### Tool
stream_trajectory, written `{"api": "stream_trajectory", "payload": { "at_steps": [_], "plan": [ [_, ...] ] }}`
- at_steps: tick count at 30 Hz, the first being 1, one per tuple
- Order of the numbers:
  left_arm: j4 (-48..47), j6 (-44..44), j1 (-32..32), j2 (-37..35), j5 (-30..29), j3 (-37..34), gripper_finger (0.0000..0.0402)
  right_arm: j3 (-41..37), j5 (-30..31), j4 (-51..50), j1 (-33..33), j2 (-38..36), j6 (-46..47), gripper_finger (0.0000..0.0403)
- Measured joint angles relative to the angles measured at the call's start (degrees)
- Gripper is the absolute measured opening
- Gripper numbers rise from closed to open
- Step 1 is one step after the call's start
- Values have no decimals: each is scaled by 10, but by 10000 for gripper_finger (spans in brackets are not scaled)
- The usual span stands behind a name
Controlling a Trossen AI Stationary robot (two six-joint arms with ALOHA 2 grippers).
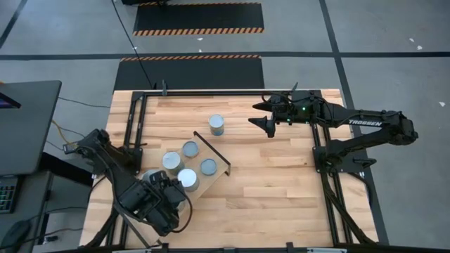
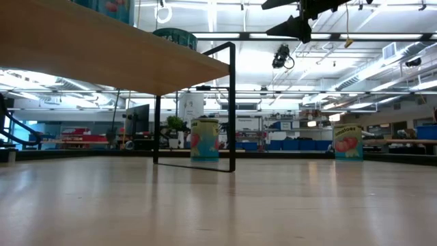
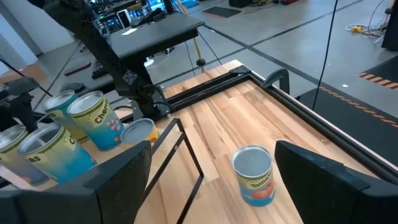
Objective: Pick and place cans onto a shelf
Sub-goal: Put the canned peaches on the shelf, then adjust the canned cherries on the shelf
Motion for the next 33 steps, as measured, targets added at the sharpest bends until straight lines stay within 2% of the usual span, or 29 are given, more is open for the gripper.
{"api": "stream_trajectory", "payload": {
  "at_steps": [8, 15, 21, 24, 28, 33],
  "plan": [
    [-3, -14, 0, -17, 16, 5, 355, 0, 0, 15, 0, 0, 0, 348],
    [-43, 54, 7, -17, 24, 80, 355, 0, -1, 39, 0, 0, -5, 348],
    [-43, 132, 51, -24, -79, 140, 355, 0, -13, 69, 15, 0, -14, 348],
    [-43, 180, 92, -21, -72, 127, 347, 0, -14, 69, 37, 0, -2, 348],
    [-44, 244, 134, -16, -36, 104, 303, 0, -13, 69, 86, 0, 15, 348],
    [-39, 281, 161, -17, -20, 103, 200, 0, 8, 69, 147, 0, 27, 348]
  ]
}}
